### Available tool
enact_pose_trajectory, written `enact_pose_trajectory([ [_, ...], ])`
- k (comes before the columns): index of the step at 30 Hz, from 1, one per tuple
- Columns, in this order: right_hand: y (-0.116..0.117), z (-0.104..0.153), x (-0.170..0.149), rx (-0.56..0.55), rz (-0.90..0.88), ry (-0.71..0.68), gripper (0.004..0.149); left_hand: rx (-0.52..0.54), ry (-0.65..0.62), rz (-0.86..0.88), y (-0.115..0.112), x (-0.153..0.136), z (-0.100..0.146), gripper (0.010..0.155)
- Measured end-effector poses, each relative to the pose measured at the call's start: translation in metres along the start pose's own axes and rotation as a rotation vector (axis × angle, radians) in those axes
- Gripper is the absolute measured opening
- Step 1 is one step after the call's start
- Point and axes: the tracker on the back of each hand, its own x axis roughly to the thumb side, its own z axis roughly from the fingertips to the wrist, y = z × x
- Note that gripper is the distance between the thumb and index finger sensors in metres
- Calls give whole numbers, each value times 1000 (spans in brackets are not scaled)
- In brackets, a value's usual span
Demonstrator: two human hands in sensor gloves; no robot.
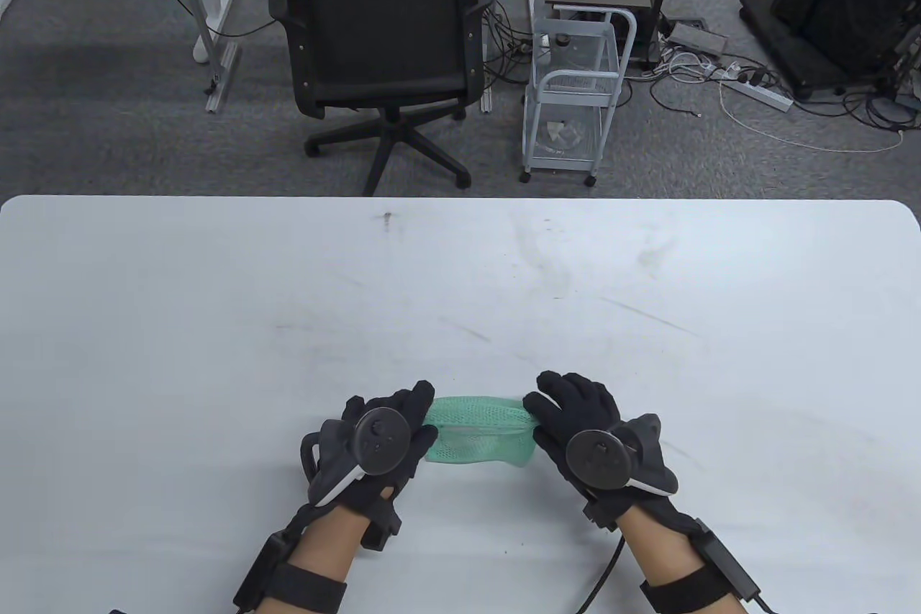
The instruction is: Take cleansing milk out of the toiletry bag
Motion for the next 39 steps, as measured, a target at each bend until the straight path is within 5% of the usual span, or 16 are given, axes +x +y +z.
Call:
enact_pose_trajectory([
  [12, 2, 0, 7, -4, -25, -38, 50, 49, 28, -43, 1, 1, 0, 43],
  [30, -18, 11, 21, -206, -78, -127, 49, 149, -46, 31, 14, 17, 13, 40],
  [39, -13, 14, 48, -160, 3, -291, 35, 120, -97, 121, 11, 31, 19, 40],
])
